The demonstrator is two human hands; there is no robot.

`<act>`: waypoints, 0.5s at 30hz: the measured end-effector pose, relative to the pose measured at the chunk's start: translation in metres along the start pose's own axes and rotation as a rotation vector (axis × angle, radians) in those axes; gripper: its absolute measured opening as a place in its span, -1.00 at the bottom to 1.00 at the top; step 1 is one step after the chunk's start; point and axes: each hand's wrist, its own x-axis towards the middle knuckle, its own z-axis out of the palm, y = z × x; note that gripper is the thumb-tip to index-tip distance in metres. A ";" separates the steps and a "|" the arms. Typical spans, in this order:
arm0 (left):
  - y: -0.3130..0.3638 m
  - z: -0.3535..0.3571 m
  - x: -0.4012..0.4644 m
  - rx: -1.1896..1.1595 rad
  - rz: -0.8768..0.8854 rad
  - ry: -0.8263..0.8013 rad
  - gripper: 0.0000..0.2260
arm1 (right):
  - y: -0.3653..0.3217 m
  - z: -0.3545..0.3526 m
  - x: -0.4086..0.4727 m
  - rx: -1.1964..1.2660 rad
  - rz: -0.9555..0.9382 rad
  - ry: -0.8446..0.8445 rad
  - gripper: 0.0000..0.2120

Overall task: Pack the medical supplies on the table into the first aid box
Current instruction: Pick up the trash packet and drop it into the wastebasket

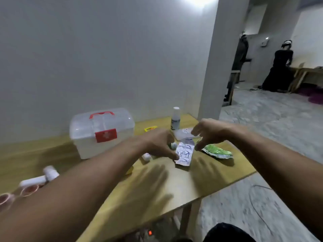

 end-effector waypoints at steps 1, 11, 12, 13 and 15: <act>0.008 0.010 0.002 0.011 0.011 -0.006 -0.61 | 0.008 0.006 -0.005 -0.006 0.013 0.016 -0.40; 0.039 0.076 0.041 0.007 -0.013 0.072 -0.42 | 0.085 0.072 -0.008 0.011 0.154 0.215 -0.53; 0.039 0.081 0.046 0.017 -0.025 0.066 -0.43 | 0.087 0.076 -0.007 0.013 0.153 0.210 -0.51; 0.040 0.085 0.050 0.025 -0.043 0.053 -0.44 | 0.089 0.079 -0.007 0.007 0.151 0.211 -0.49; 0.040 0.093 0.055 0.050 -0.082 0.054 -0.46 | 0.091 0.082 -0.008 -0.038 0.143 0.236 -0.50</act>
